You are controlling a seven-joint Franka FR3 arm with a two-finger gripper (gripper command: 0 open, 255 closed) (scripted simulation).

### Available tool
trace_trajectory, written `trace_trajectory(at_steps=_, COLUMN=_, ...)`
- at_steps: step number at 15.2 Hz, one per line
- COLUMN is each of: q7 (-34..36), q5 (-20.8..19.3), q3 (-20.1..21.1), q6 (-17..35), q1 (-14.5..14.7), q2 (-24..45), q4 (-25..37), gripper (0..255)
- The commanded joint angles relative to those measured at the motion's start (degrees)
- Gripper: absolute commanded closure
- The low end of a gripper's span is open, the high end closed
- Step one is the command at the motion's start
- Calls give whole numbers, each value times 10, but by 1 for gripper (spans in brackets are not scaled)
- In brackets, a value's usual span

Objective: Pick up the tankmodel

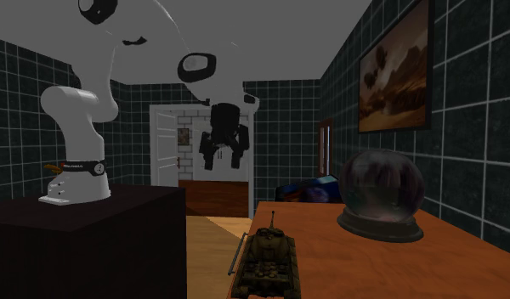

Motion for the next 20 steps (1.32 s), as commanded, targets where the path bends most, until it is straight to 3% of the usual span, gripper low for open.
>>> trace_trajectory(at_steps=1, q7=-26, q5=-6, q3=6, q6=21, q1=-2, q2=42, q4=27, gripper=0)
trace_trajectory(at_steps=12, q7=-147, q5=-51, q3=42, q6=82, q1=-6, q2=269, q4=225, gripper=0)
trace_trajectory(at_steps=20, q7=-133, q5=-55, q3=38, q6=112, q1=-5, q2=318, q4=242, gripper=0)
